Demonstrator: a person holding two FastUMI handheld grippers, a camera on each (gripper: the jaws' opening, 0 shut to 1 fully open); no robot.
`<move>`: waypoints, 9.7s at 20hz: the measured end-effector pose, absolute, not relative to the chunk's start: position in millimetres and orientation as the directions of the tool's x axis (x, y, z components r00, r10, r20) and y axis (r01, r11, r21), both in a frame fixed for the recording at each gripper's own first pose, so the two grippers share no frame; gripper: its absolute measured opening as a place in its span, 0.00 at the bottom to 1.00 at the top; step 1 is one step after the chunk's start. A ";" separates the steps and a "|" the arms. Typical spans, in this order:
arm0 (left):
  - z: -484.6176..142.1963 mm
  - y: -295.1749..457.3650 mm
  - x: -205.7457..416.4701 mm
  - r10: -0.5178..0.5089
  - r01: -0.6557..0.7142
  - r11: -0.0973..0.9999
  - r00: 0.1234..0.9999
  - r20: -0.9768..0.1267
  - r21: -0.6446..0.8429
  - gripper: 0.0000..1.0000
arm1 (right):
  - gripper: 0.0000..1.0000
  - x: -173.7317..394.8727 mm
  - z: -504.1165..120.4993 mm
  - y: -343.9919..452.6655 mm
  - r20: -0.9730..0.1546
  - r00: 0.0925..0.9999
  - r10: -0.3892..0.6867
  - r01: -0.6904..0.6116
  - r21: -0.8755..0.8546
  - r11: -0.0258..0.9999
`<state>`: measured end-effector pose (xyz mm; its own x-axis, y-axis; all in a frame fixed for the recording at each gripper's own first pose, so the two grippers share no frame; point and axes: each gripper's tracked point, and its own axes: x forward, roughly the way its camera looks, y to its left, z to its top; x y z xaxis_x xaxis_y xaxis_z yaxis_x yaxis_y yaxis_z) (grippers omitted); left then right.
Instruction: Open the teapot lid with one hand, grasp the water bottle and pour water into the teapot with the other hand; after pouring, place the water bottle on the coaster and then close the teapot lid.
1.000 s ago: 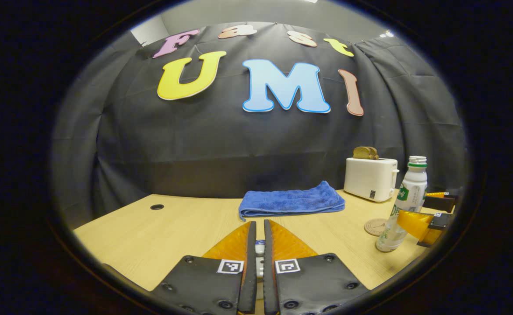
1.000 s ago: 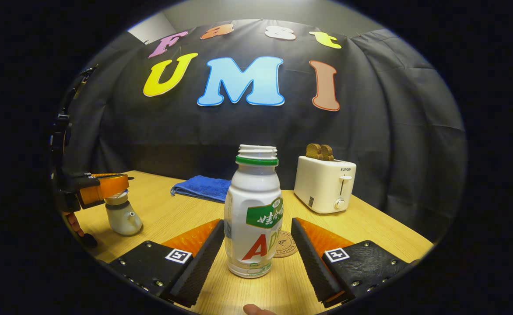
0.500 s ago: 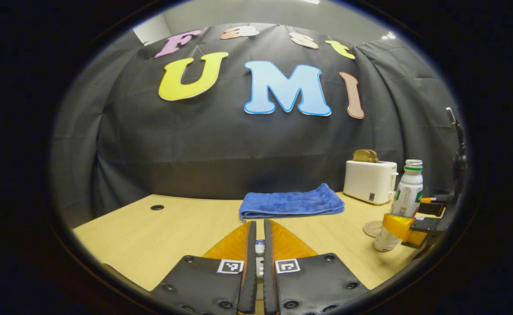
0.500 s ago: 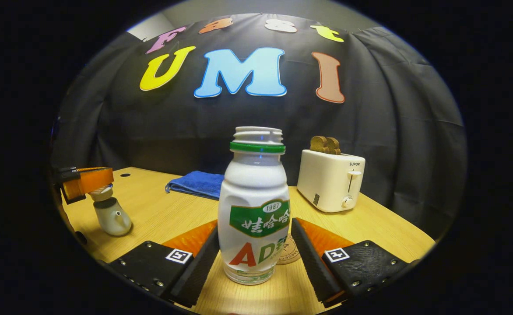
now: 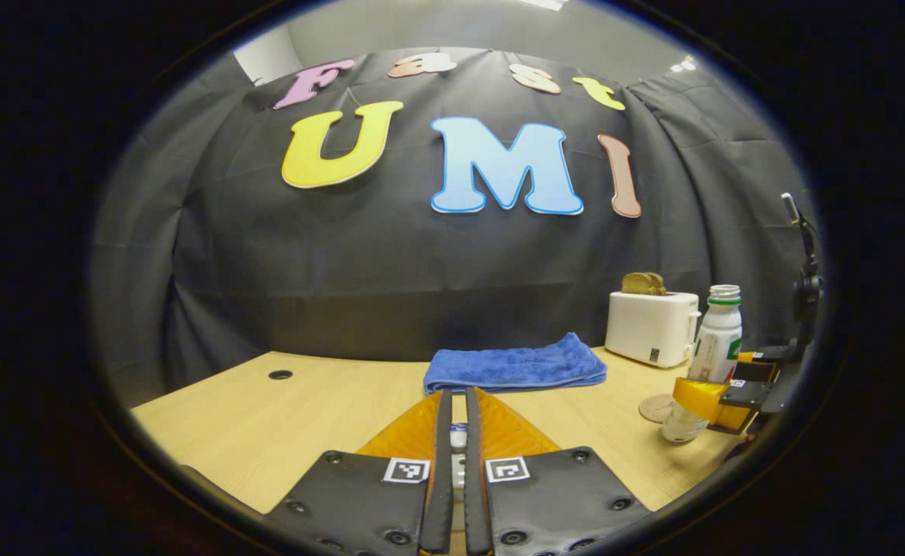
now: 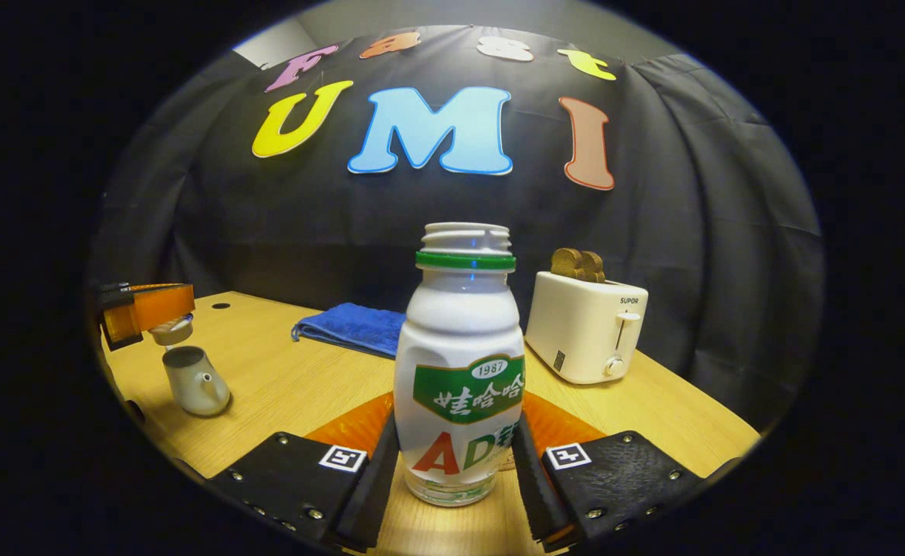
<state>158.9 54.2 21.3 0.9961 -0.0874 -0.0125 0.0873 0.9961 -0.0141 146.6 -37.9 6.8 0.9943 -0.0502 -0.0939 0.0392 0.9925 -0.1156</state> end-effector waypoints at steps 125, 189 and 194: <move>9.8 165.4 -50.9 0.093 -0.096 0.992 0.995 -0.038 -0.076 0.12 | 0.70 180.2 24.1 110.7 0.007 0.992 0.129 0.060 -0.911 -0.409; 14.1 90.8 136.6 -0.112 0.106 0.985 0.993 -0.040 -0.138 0.17 | 0.70 84.1 1.3 3.6 -0.122 0.976 0.182 -0.197 -0.128 0.972; 5.6 76.9 152.7 -0.125 0.118 0.987 0.990 -0.059 -0.106 0.12 | 0.70 81.5 1.7 -2.6 -0.124 0.975 0.185 -0.201 -0.138 0.970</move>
<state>152.7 76.9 5.6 0.9904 -0.1251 -0.0593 0.1183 0.9873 -0.1058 81.5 -2.6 1.7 0.9750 0.1847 -0.1237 -0.2013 0.9697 -0.1384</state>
